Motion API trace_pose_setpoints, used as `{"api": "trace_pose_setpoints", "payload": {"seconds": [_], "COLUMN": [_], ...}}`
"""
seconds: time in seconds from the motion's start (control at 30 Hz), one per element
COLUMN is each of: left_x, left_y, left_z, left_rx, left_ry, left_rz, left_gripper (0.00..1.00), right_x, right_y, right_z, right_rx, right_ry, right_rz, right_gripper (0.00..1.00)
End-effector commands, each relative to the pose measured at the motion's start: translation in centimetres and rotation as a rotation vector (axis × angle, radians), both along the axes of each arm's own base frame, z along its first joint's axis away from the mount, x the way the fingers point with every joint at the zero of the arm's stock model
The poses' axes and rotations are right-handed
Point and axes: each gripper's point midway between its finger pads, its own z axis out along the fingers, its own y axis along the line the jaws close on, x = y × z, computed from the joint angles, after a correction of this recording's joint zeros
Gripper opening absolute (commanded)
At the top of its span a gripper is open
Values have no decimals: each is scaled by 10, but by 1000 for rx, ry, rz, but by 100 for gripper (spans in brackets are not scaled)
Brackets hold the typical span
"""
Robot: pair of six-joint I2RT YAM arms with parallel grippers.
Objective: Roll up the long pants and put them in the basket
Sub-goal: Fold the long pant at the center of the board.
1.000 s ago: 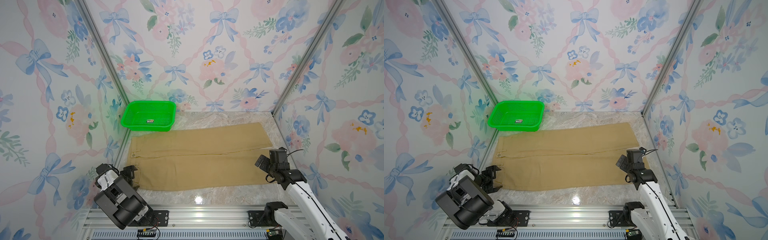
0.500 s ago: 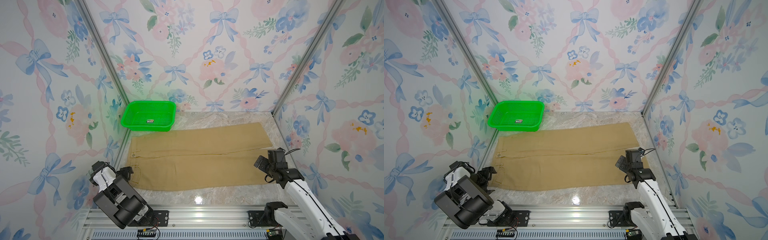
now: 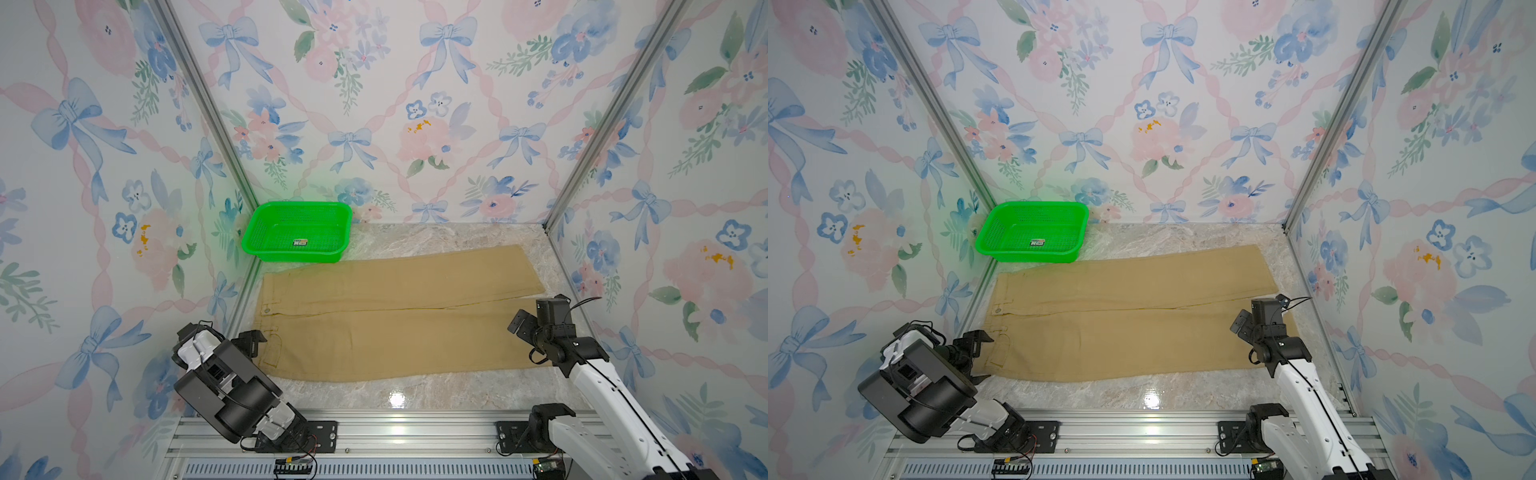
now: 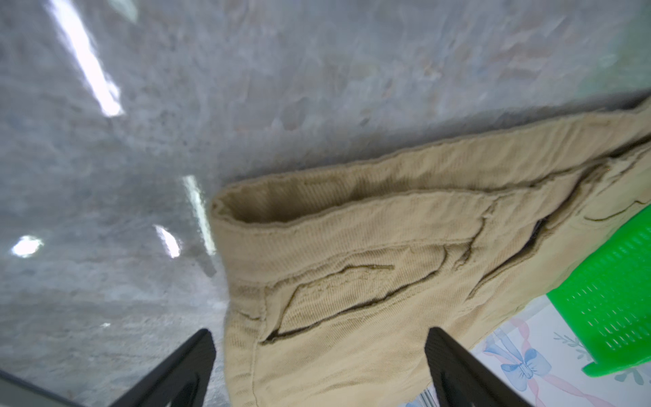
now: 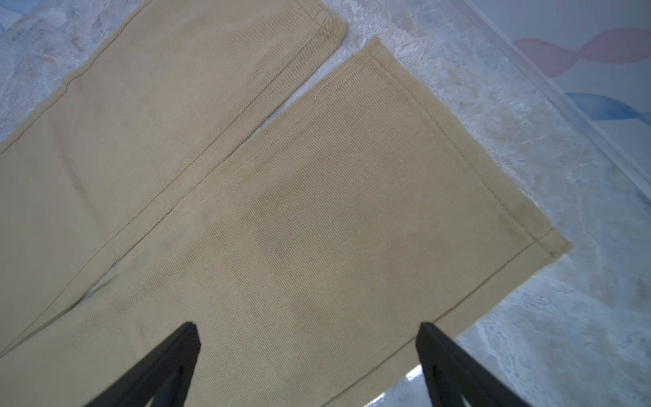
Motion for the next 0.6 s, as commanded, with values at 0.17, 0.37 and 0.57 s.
{"api": "trace_pose_setpoints", "payload": {"seconds": [0.17,0.37,0.57], "left_x": [33,114,149], "left_y": [-7,-96,-135], "left_z": [36,150,234], "left_rx": [80,565,567], "left_ry": [-192,-464,-813], "left_rz": [-145,-776,-807], "left_gripper": [0,97,0], "right_x": [2,13,24], "right_y": [-1,2,7], "right_z": [2,7,14], "right_rx": [3,-12,-25], "right_ry": [0,10,19], "right_rz": [-11,20,45], "right_gripper": [100,100,100]}}
